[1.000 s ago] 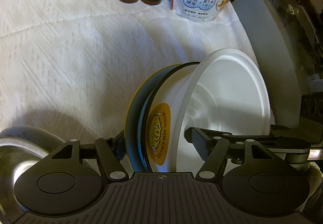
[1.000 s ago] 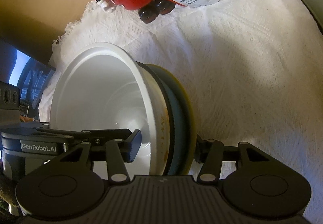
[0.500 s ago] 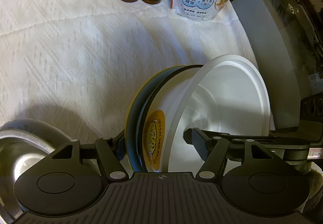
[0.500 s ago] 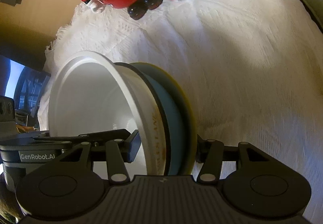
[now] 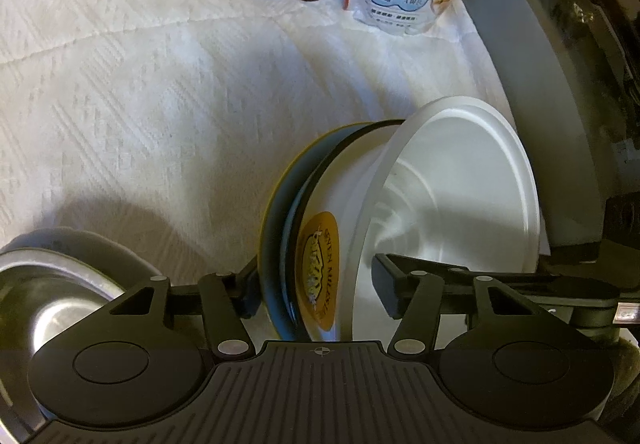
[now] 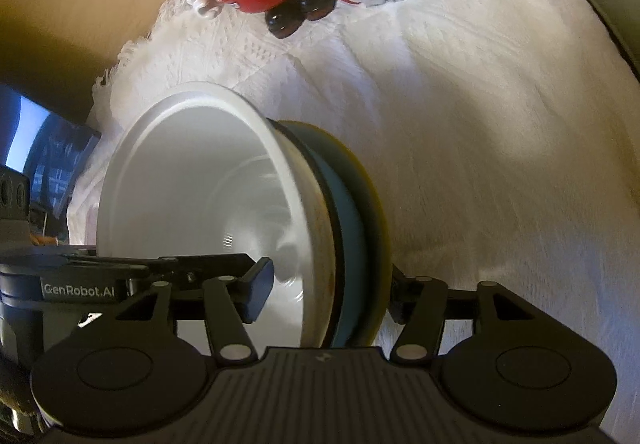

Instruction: Organize plates and bowls

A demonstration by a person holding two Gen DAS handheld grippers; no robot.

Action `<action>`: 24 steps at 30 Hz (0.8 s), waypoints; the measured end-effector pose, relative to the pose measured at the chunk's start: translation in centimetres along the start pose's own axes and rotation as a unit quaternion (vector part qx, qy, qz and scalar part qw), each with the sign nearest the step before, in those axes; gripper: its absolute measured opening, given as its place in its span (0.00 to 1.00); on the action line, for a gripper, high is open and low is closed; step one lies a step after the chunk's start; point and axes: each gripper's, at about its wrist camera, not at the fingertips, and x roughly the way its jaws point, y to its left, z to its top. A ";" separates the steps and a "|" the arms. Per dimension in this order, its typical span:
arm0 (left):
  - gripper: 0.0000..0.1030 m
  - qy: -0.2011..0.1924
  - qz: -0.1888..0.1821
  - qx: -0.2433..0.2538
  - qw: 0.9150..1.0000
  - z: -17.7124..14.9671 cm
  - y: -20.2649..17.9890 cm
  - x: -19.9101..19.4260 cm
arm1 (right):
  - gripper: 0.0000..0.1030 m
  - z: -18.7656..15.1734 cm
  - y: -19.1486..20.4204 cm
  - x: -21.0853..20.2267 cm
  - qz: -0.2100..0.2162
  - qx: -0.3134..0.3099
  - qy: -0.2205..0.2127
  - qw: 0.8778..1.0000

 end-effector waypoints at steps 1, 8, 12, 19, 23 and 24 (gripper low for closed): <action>0.58 0.001 0.002 0.002 1.000 -0.1 0.0 0.0 | 0.56 -0.2 -0.2 0.0 0.003 0.015 -0.001 1.000; 0.57 0.001 -0.003 -0.006 1.000 -0.1 0.4 0.0 | 0.54 -0.4 -0.2 0.7 0.014 0.037 0.016 0.999; 0.57 0.004 -0.001 -0.023 1.000 0.0 0.4 0.0 | 0.54 0.1 0.0 0.9 0.001 0.036 0.036 0.999; 0.57 0.001 -0.001 -0.019 1.000 0.3 -0.1 -1.1 | 0.55 0.8 0.2 0.7 0.008 0.049 0.052 0.997; 0.57 -0.006 -0.002 -0.014 1.000 0.3 -0.6 -2.0 | 0.55 0.7 0.8 0.1 0.004 0.042 0.043 0.998; 0.57 -0.009 -0.004 -0.012 1.000 0.3 -0.6 -2.2 | 0.55 0.7 1.0 -0.1 0.002 0.038 0.039 0.999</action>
